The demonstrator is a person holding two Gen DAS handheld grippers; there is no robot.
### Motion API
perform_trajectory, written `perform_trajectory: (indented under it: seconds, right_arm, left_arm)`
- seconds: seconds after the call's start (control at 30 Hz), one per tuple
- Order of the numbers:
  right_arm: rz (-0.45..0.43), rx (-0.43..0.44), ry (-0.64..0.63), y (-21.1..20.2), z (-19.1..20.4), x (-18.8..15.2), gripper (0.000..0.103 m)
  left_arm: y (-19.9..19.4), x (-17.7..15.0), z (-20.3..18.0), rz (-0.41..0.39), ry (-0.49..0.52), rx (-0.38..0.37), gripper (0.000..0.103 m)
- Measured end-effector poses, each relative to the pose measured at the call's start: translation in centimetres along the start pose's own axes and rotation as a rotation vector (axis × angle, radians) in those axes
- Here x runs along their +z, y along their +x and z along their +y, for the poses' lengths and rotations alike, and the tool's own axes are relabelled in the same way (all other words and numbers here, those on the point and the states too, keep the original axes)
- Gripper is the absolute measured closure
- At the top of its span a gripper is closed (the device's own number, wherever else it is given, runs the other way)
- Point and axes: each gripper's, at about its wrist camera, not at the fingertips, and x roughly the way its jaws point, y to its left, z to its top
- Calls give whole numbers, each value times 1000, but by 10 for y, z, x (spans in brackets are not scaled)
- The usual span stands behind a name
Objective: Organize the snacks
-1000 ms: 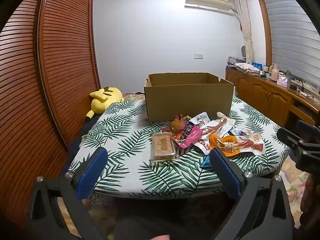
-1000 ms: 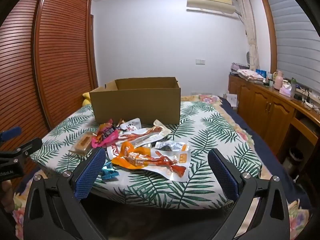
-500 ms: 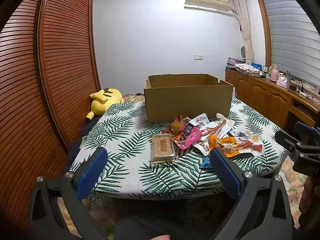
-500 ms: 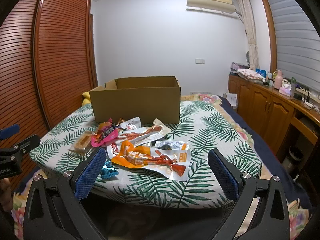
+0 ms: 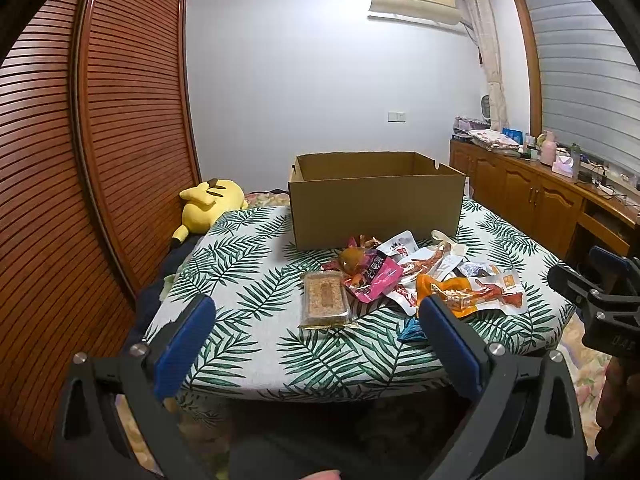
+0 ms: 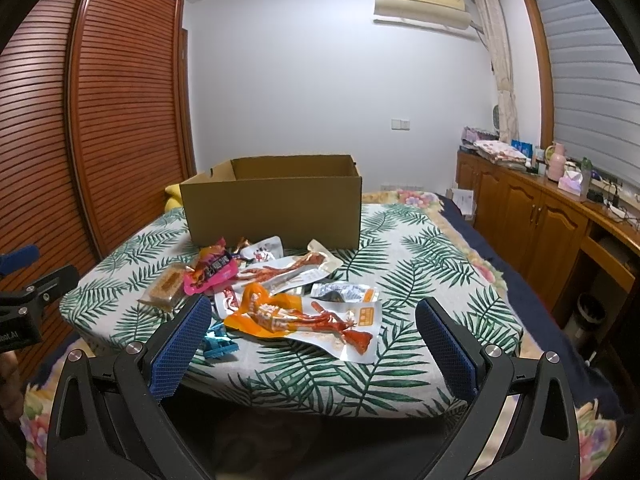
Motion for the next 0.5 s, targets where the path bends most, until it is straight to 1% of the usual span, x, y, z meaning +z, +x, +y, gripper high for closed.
perform_trajectory:
  seconds: [0.5]
  right_arm:
    - [-3,2,-1,-2,2,2,0]
  left_arm:
    - [-2,2,-1,-5,2,-1,0]
